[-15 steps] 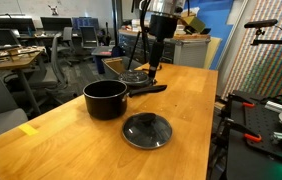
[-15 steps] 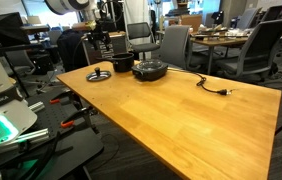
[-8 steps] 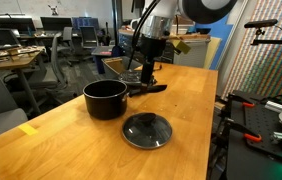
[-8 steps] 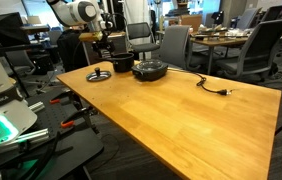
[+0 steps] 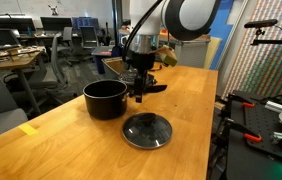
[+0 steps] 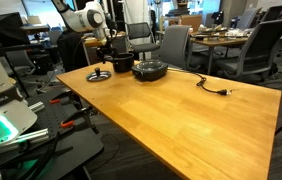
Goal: Put the pot on the stove, cover it with the lid then turn the stove on
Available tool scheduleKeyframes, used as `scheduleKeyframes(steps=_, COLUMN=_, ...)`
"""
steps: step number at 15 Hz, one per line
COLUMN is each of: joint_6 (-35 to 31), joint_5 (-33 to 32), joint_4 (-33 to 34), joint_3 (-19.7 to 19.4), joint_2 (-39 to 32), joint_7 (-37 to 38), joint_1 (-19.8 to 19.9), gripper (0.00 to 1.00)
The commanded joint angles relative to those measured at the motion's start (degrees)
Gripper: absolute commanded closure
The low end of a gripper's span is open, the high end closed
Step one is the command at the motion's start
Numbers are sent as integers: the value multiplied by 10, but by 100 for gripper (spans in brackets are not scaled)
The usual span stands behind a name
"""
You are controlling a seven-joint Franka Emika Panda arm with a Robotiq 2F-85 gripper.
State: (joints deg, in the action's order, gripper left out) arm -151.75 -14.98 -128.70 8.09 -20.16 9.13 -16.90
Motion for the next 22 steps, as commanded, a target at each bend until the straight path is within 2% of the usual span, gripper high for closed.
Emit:
scheduleKeyframes(steps=1, joint_6=101, joint_5=-33, joint_4=33, joint_3=-24, joint_2=-11, joint_7=27, joint_1=-30, gripper=26)
scheduleKeyframes(steps=3, joint_6=163, joint_5=-25, joint_4=39, joint_3=-13, joint_2=-9, joint_7=13, joint_1=-26, gripper=42)
scheduleKeyframes(steps=5, joint_6=189, joint_5=-5, joint_4=48, joint_3=-2, joint_2=-8, joint_7=5, joint_1=-16, gripper=58)
scheduleKeyframes(steps=9, joint_6=183, joint_5=40, joint_4=58, joint_3=14, joint_2=-3, joint_7=-11, joint_1=-2, gripper=88)
scheduleKeyframes(steps=11, joint_6=176, joint_5=67, joint_4=60, joint_3=22, joint_2=6, joint_7=-22, joint_1=4, gripper=99)
scheduleKeyframes(steps=16, joint_6=153, joint_5=139, joint_4=56, joint_3=37, joint_2=34, joint_7=-55, joint_1=29, gripper=96)
scheduleKeyframes(steps=22, joint_6=39, joint_5=134, joint_4=-8, joint_3=19, joint_2=150, joint_7=-44, joint_1=51, gripper=96)
